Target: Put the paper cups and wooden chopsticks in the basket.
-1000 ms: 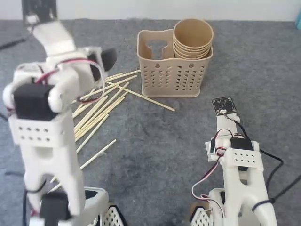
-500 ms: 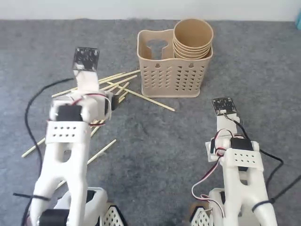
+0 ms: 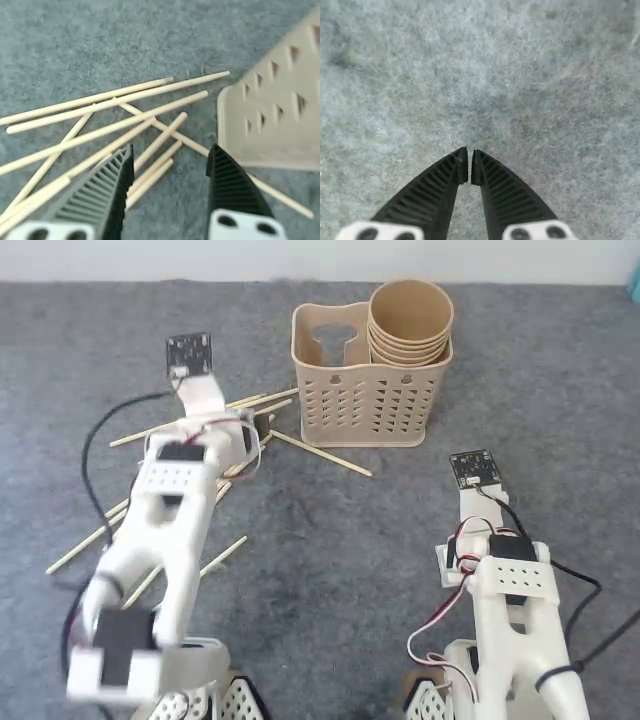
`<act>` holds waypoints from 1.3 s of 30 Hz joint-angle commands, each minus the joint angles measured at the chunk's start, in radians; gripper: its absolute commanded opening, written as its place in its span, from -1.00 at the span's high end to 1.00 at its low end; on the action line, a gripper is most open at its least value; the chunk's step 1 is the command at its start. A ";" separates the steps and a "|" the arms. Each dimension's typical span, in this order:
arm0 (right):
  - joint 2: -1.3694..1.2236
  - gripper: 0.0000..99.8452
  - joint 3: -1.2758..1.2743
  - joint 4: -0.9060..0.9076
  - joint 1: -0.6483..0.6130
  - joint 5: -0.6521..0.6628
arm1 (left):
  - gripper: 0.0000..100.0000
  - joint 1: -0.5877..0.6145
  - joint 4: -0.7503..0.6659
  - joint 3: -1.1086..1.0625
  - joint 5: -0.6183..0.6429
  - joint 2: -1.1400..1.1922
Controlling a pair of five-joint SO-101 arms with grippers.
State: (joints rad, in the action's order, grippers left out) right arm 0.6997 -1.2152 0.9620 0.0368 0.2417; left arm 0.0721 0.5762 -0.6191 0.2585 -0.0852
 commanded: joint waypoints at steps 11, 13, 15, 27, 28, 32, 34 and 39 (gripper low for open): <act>0.039 0.95 0.011 -0.018 -0.010 0.020 | 0.55 0.003 -0.023 0.644 0.081 0.548; 0.039 0.95 0.011 -0.018 -0.010 0.020 | 0.55 0.011 -0.008 0.704 0.078 0.628; 0.039 0.95 0.012 -0.018 -0.010 0.020 | 0.55 0.020 0.048 0.771 0.038 0.692; 0.039 0.95 0.012 -0.016 -0.010 0.020 | 0.98 0.043 0.318 1.003 -0.219 0.835; 0.039 0.95 0.012 -0.016 -0.010 0.020 | 0.98 0.043 0.318 1.003 -0.219 0.833; 0.039 0.95 0.012 -0.015 -0.010 0.020 | 0.98 0.035 0.310 1.017 -0.218 0.830; 0.039 0.95 0.012 -0.016 -0.010 0.020 | 0.98 0.035 0.311 1.052 -0.199 0.830; 0.039 0.95 0.012 -0.018 -0.010 0.020 | 0.98 0.041 0.308 1.148 0.003 0.848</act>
State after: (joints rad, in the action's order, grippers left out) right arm 0.6997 -1.2152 0.9620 0.0368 0.2417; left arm 0.1074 0.8846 0.4442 0.1603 0.7679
